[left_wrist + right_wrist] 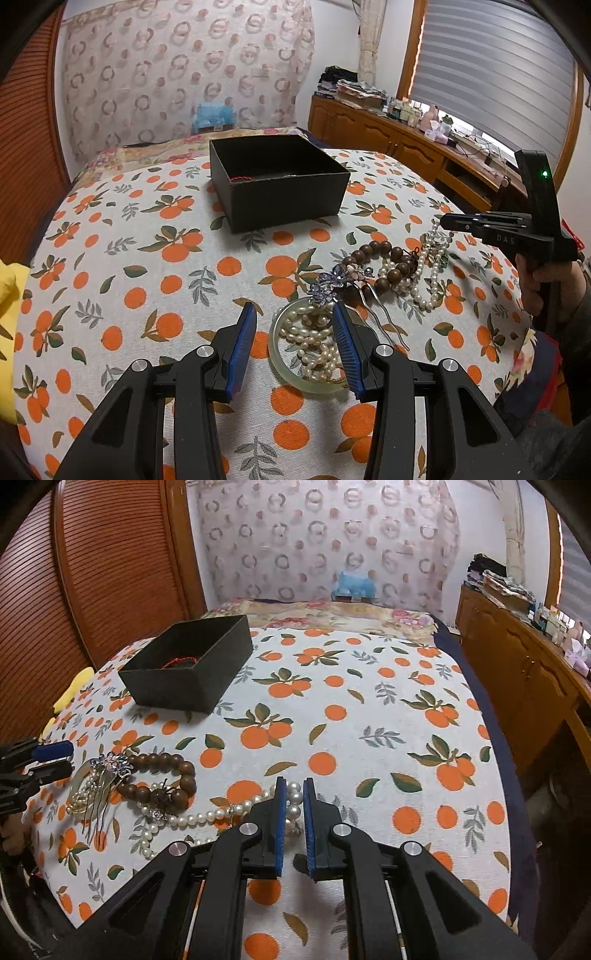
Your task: Organize jewelry
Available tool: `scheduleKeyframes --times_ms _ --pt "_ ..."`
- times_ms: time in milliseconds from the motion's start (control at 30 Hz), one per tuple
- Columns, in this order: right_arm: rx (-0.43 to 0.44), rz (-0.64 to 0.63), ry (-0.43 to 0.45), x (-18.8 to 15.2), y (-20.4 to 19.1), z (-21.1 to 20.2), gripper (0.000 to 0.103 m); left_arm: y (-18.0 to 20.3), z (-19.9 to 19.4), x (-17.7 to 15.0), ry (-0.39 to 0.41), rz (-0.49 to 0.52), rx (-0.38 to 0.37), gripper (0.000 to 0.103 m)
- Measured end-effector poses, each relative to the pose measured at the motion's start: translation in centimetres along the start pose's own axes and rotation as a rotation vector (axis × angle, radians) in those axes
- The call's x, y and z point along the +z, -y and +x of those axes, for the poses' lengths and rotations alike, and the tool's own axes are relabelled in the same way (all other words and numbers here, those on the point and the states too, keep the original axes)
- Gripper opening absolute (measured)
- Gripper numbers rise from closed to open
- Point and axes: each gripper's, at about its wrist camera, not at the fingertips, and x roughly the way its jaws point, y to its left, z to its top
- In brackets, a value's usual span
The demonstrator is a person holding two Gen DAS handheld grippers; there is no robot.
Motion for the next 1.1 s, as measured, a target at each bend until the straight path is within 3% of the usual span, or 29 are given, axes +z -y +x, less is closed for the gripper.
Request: scheduleKeyframes --times_ms 367,433,500,633,667,700,800,1100 --pt "-0.008 0.006 -0.028 -0.2 0.4 0.7 0.011 0.0 0.0 0.0 0.000 0.001 0.001 0.041" --pt "-0.006 0.008 -0.039 -0.3 0.5 1.0 0.017 0.0 0.0 0.0 -0.001 0.001 -0.001 0.041" --pt "-0.006 0.014 -0.052 -0.4 0.7 1.3 0.031 0.0 0.0 0.0 0.000 0.001 -0.001 0.041" --pt "-0.008 0.020 -0.081 -0.5 0.9 2.1 0.031 0.0 0.0 0.0 0.000 0.002 -0.001 0.041" --pt "-0.003 0.020 -0.080 -0.5 0.9 2.1 0.026 0.0 -0.1 0.0 0.000 0.003 -0.001 0.041" --pt "0.004 0.020 -0.082 -0.5 1.0 2.1 0.009 0.0 -0.1 0.0 0.000 0.002 0.000 0.041" --pt "0.028 0.011 -0.078 -0.4 0.7 1.8 0.008 0.1 0.0 0.0 0.001 0.002 -0.001 0.041" --pt "0.074 -0.085 0.055 3.0 -3.3 -2.9 0.008 0.2 -0.5 0.3 0.014 0.003 -0.006 0.041"
